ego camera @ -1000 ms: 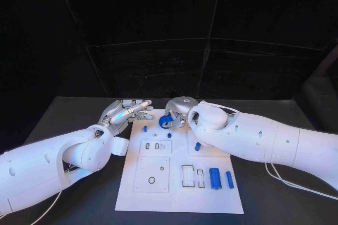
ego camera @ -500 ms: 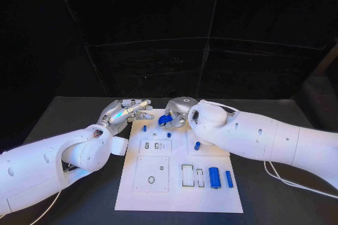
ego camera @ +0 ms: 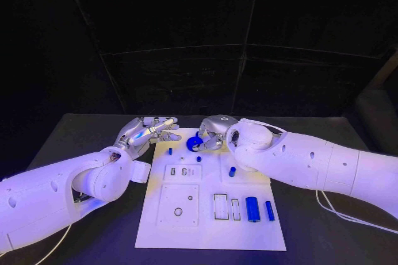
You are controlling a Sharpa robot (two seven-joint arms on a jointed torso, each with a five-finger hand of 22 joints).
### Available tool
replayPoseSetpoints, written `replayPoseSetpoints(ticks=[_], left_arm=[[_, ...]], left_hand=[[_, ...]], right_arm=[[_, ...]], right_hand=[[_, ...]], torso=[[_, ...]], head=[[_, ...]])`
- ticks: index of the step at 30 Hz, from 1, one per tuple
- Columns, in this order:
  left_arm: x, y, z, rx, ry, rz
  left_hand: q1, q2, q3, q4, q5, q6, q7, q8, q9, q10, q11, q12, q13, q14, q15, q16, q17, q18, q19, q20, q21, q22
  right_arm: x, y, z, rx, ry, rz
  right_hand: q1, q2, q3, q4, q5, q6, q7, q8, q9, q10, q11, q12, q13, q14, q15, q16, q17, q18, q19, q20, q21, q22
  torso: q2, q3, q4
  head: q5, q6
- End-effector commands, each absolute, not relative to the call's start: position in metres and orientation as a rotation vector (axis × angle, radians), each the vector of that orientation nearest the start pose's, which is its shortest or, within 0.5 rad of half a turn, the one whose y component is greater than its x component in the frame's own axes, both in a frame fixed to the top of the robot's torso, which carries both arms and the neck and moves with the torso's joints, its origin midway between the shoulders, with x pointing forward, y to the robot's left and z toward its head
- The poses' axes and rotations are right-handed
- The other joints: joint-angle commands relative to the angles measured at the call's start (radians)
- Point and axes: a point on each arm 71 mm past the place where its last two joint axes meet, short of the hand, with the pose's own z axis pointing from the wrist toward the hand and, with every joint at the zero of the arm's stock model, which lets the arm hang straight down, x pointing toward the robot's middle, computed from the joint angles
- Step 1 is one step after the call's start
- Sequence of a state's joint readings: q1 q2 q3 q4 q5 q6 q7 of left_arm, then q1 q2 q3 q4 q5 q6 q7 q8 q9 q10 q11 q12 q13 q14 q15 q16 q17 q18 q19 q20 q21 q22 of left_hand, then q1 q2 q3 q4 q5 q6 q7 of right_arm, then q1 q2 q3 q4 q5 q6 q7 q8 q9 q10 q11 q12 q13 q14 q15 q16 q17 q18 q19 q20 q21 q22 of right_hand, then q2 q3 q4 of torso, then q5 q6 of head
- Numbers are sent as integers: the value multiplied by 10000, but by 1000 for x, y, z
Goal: Assemble the parts on the task board
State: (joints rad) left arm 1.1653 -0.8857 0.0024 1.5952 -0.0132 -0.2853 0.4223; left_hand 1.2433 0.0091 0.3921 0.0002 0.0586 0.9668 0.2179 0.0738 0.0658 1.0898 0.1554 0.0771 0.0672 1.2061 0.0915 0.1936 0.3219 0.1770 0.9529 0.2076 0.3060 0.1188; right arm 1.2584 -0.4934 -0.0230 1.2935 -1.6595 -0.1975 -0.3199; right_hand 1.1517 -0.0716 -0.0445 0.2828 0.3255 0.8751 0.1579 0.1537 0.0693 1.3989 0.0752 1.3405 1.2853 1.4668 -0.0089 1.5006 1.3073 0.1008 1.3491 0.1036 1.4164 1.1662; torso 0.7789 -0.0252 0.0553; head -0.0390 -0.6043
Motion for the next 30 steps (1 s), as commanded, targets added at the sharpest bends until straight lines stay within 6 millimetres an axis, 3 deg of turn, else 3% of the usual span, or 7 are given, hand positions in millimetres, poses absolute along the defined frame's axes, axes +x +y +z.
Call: replayPoseSetpoints(ticks=[1, 8, 14, 17, 20, 25, 30], left_arm=[[475, 208, -170, -10837, 13985, -16439], [475, 208, -169, -10834, 13973, -16436], [475, 210, -169, -10840, 13953, -16404], [475, 211, -169, -10841, 13936, -16385], [475, 212, -169, -10835, 13916, -16377], [476, 213, -169, -10815, 13878, -16382], [477, 212, -169, -10692, 13894, -16438]], left_hand=[[-61, -46, 92, -2, 15, -24, 53, -34, -6, 27, 18, -31, -11, 32, 34, -29, 14, 58, 45, 8, -49, -14], [-61, -46, 92, -2, 15, -24, 53, -34, -6, 27, 18, -31, -11, 32, 34, -29, 14, 58, 45, 8, -49, -14], [-61, -46, 92, -2, 15, -24, 53, -34, -6, 27, 18, -31, -11, 32, 34, -29, 14, 58, 45, 8, -49, -14], [-60, -55, 113, -13, 15, -24, 50, -34, -6, 27, 16, -33, -12, 31, 33, -33, 18, 59, 45, 7, -49, -15], [-59, -59, 125, -19, 15, -23, 48, -33, -6, 27, 15, -35, -12, 31, 32, -35, 20, 59, 45, 7, -50, -15], [-89, -104, 247, -59, 13, 32, 11, -8, 3, 88, -17, -20, -5, 42, 15, -54, 47, 62, 50, 0, -47, -19], [-256, -208, 608, -90, 15, 290, -131, 78, 15, 696, -189, 170, 61, 111, -78, -120, 121, 74, 90, -62, -31, -24]], right_arm=[[529, -91, -161, -2927, 16209, 4700], [526, -97, -155, -2578, 15551, 5062], [518, -116, -146, -2021, 14672, 6321], [513, -135, -144, -1629, 14668, 7053], [510, -162, -144, -866, 15071, 7734], [509, -213, -144, 295, 15310, 8539], [509, -255, -144, 916, 15337, 8539]], right_hand=[[98, 19, -91, 10, 76, 44, 36, -35, -7, 55, -2, 52, 31, 738, 82, 50, 1134, -185, 37, 39, 6, 8], [244, 68, -208, 6, 297, 122, 17, -15, 1, 102, -19, 108, 103, 740, 69, 56, 1143, -187, 49, 31, 17, 23], [851, 216, -300, -167, 597, 275, -39, 26, 3, 120, -69, 114, 134, 721, 23, 24, 1072, -181, 30, -8, 5, -14], [1384, 317, -240, -426, 527, 341, -57, 38, 2, 113, -96, 100, 137, 712, 1, 5, 1037, -171, 0, -31, -19, -63], [2160, 299, -154, -920, 361, 411, -71, 42, -1, 73, -121, 43, 100, 699, -23, -23, 992, -150, -77, -44, -81, -188], [3038, 247, -72, -1604, -32, 617, -126, 68, 2, -29, -172, -103, -20, 651, -56, -130, 794, -109, -206, -67, -191, -400], [3168, 121, -197, -1802, -189, 592, -153, -29, -27, -126, -202, -258, -168, 625, -89, -197, 689, -91, -273, -95, -261, -517]], torso=[[1, 4, -6], [0, 11, -14], [-6, 7, -15], [-18, -1, -31], [-21, 10, -60], [-48, 51, -179], [-68, 98, -284]], head=[[1, -17], [-6, 2], [-76, 48], [-124, 85], [-148, 120], [-161, 145], [-283, 154]])
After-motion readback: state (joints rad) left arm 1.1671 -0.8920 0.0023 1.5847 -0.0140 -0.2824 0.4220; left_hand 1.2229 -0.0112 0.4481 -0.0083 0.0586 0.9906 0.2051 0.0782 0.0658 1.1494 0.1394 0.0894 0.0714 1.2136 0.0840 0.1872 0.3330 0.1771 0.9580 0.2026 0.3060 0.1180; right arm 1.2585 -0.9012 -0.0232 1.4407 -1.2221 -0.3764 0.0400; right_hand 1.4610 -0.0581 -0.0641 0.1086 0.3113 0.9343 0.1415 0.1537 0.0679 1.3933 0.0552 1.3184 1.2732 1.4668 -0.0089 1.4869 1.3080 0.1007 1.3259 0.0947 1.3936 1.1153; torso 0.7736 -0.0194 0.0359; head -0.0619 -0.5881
